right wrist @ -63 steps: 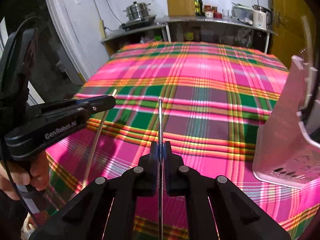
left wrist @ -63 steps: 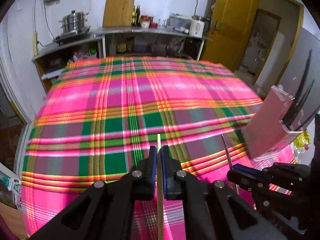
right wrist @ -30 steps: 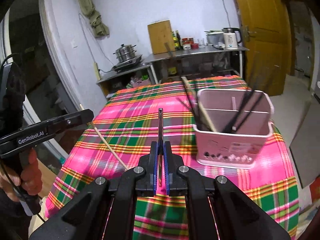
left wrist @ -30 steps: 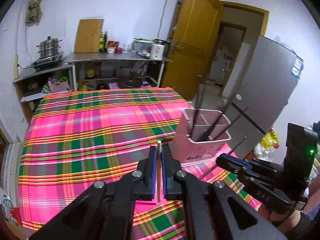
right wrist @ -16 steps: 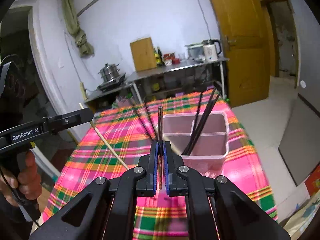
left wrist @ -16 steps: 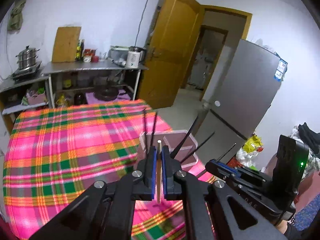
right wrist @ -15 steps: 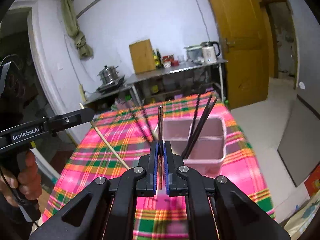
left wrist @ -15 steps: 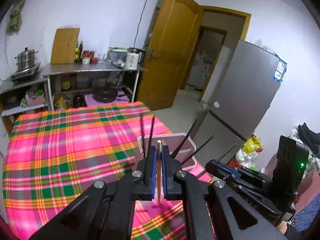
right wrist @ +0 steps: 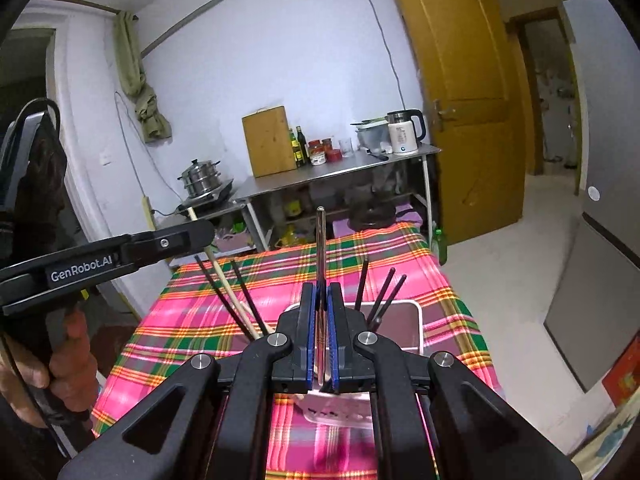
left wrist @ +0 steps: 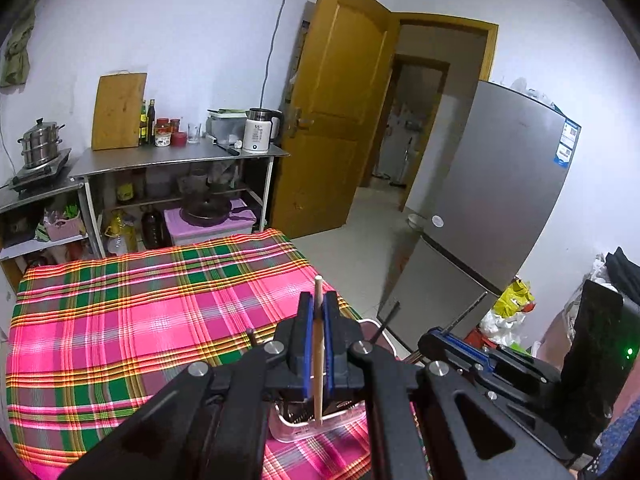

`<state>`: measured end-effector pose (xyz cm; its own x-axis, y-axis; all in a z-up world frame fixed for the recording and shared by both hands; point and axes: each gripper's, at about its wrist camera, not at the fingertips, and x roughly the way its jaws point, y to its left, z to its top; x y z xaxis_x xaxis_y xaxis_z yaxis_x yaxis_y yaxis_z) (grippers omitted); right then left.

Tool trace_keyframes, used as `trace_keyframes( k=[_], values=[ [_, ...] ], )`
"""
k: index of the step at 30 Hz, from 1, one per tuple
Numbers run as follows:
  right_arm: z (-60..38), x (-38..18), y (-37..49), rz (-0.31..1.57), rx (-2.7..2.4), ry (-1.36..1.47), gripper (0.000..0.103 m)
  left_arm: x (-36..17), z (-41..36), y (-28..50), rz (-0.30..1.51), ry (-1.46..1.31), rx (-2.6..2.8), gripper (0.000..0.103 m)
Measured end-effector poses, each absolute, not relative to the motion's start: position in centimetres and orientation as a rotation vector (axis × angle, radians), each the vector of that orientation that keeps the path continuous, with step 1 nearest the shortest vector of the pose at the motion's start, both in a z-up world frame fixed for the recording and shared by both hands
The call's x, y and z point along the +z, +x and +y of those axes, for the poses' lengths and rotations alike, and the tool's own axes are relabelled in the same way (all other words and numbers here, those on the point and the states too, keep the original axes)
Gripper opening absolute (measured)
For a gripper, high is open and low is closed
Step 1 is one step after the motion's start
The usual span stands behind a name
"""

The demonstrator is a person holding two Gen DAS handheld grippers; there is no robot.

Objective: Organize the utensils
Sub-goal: 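Lower both chopsticks into the pink holder, then open both tools and pull them back from the holder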

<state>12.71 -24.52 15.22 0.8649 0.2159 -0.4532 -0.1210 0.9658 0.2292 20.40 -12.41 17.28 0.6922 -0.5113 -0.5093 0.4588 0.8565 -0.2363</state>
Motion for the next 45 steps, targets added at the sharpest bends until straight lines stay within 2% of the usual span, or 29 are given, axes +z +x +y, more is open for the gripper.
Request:
trace_keyframes(
  k=[12,27,35,38,40,45],
  values=[
    [-24.5,13.7,13.5,0.538,0.174,0.203,0.005,18.3,-12.5,21.7,0.580,-0.105,-0.557,0.005],
    [-23.3,9.8,15.0,0.642,0.180,0.198,0.005,11.8,-13.2,22.1,0.731,-0.059,-0.560,0.006],
    [-23.2,8.5,15.1,0.684,0.179,0.209,0.006,11.0,-13.1,21.2,0.734,-0.036,-0.560,0.006],
    [-23.2,8.9,14.8,0.677,0.174,0.197,0.008,11.1,-13.1,20.8,0.728,-0.031,-0.563,0.011],
    [-23.3,9.3,14.3,0.664,0.175,0.196,0.009,11.3,-13.0,20.4,0.717,-0.033,-0.562,0.020],
    [-23.6,10.0,13.1,0.641,0.168,0.193,0.011,11.9,-12.5,19.3,0.686,-0.033,-0.550,0.026]
  ],
)
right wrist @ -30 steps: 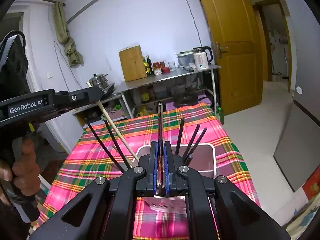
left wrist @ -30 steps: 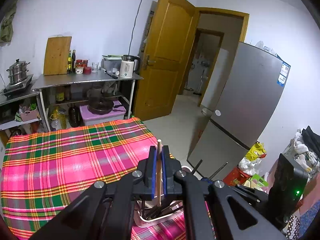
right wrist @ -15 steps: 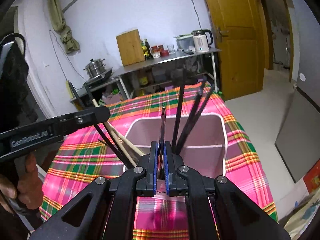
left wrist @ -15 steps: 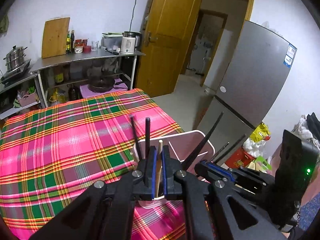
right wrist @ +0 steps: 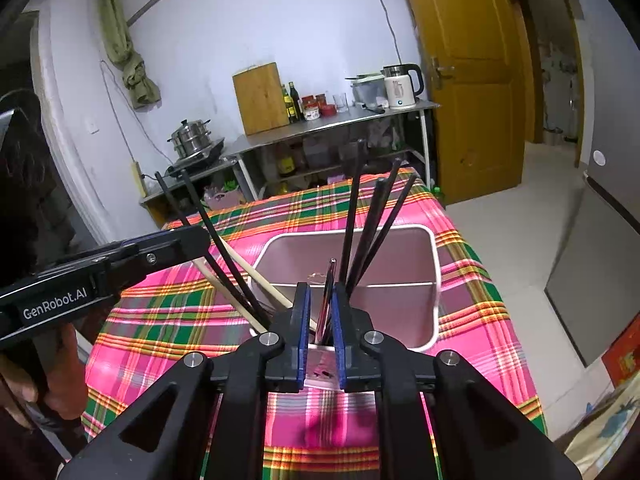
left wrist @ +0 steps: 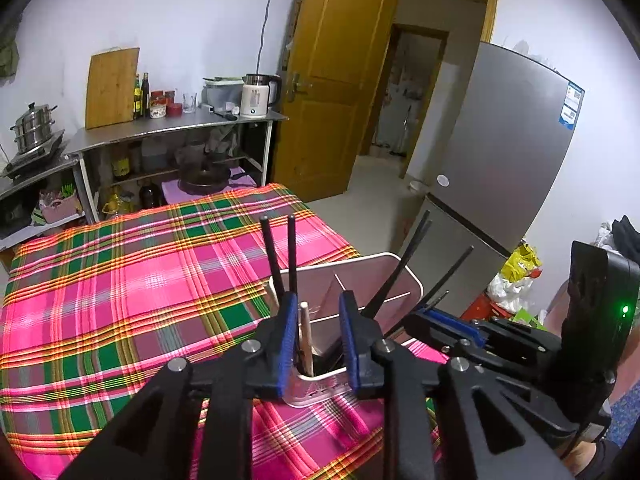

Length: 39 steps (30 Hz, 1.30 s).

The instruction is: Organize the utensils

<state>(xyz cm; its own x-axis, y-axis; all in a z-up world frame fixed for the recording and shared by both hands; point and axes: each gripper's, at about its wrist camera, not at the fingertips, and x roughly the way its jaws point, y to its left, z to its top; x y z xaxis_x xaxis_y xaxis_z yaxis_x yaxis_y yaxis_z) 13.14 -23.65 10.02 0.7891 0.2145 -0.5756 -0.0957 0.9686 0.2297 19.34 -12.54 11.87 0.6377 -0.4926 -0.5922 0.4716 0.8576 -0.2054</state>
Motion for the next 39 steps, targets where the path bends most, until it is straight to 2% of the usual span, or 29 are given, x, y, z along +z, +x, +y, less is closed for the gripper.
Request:
trace_keyframes(
  k=[3,13,27,31,39],
  values=[
    [-24.0,10.4,12.5,0.634,0.164,0.196,0.011,12.2,-12.0,18.9,0.669,-0.035,-0.529,0.035],
    [-24.1,11.8,9.3,0.584,0.163,0.177,0.011,11.8,-9.4,15.7,0.629,-0.070,-0.504,0.046],
    [-22.8,10.5,3.7,0.557,0.168,0.110,0.012,8.9,-9.1,8.1,0.555,-0.032,-0.482,0.052],
    [-22.3,9.7,2.6,0.559,0.163,0.096,0.018,7.9,-9.5,6.8,0.528,-0.011,-0.485,0.052],
    [-22.2,8.3,0.8,0.552,0.139,0.084,0.019,5.6,-10.1,4.7,0.514,-0.001,-0.489,0.052]
  ],
)
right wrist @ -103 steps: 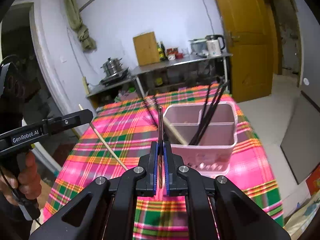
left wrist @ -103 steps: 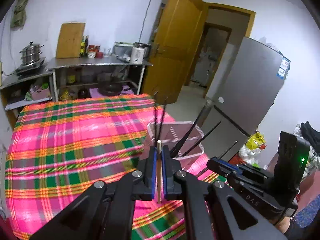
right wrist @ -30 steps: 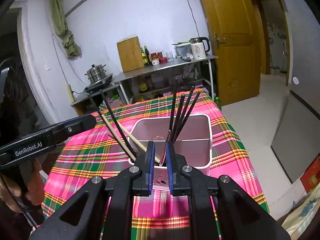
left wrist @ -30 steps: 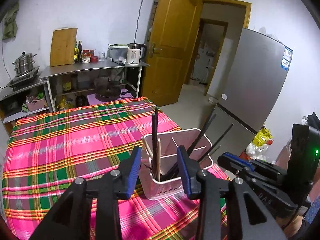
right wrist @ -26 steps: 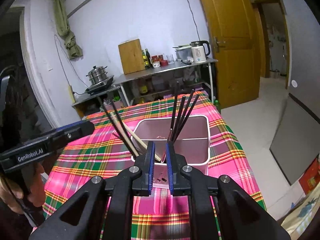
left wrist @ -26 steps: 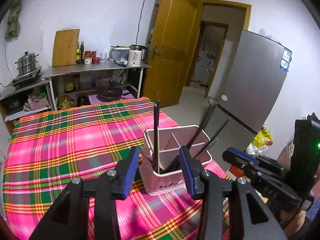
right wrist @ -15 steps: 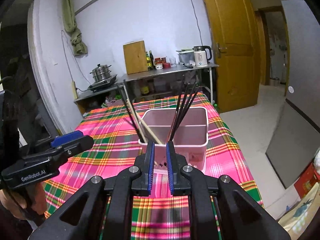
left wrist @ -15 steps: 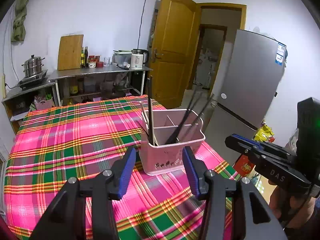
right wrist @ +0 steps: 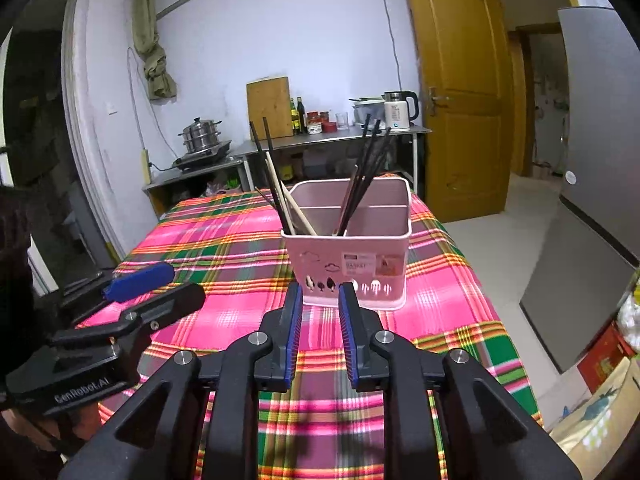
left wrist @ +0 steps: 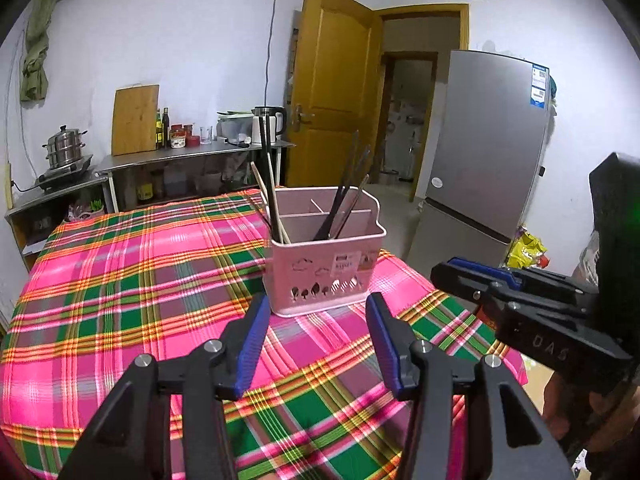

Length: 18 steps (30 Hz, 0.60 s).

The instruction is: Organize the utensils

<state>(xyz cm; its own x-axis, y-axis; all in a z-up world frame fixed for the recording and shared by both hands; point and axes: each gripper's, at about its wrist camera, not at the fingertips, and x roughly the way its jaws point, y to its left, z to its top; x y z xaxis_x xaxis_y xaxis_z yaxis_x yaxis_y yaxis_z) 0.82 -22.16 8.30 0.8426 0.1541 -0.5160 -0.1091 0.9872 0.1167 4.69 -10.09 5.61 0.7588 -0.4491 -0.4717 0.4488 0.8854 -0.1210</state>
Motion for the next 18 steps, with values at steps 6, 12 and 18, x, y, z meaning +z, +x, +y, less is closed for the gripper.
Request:
trace_keyframes(
  k=[6,12,18],
  values=[
    [-21.9,7.7,0.0,0.546,0.125,0.061,0.019,4.7,-9.7,4.1,0.516,-0.024,-0.483,0.052],
    [-21.8,7.2,-0.3,0.551,0.121,0.054,0.019,4.4,-9.3,4.1,0.518,-0.039,-0.462,0.052],
    [-21.6,7.2,-0.3,0.553,0.124,0.051,0.019,4.4,-9.3,4.1,0.518,-0.040,-0.455,0.052]
  ],
)
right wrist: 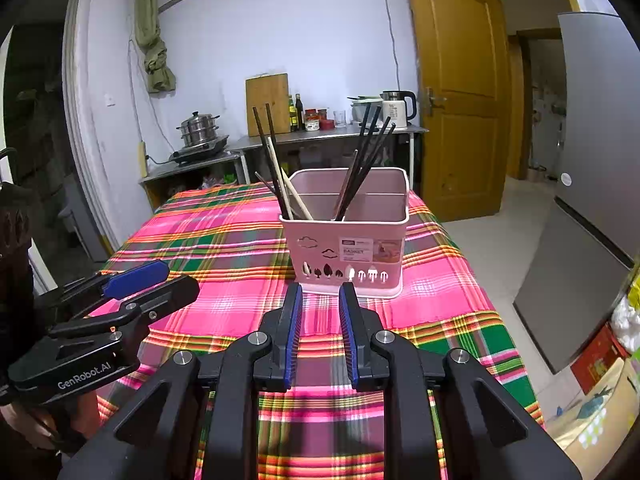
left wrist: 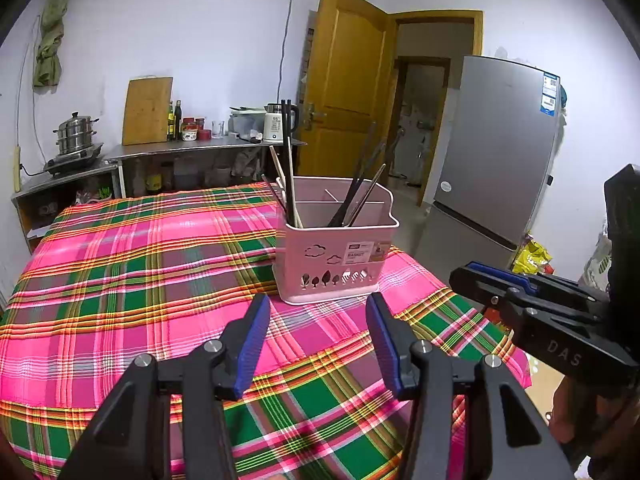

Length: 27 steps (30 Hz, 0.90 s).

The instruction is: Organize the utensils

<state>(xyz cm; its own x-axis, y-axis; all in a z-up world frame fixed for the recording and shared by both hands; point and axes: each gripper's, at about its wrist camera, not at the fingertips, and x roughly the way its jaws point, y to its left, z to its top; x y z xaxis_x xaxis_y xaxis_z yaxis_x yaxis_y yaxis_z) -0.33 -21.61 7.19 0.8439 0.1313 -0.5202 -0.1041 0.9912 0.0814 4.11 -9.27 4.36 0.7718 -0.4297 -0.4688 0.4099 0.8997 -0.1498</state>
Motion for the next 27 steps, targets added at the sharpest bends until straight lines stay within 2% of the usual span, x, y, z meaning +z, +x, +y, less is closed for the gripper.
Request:
trace_keyframes(
  k=[27],
  values=[
    [-21.16,6.80,-0.25,0.571,0.122,0.047,0.019,3.72,-9.37,4.09,0.526,-0.043,-0.453,0.055]
  ],
)
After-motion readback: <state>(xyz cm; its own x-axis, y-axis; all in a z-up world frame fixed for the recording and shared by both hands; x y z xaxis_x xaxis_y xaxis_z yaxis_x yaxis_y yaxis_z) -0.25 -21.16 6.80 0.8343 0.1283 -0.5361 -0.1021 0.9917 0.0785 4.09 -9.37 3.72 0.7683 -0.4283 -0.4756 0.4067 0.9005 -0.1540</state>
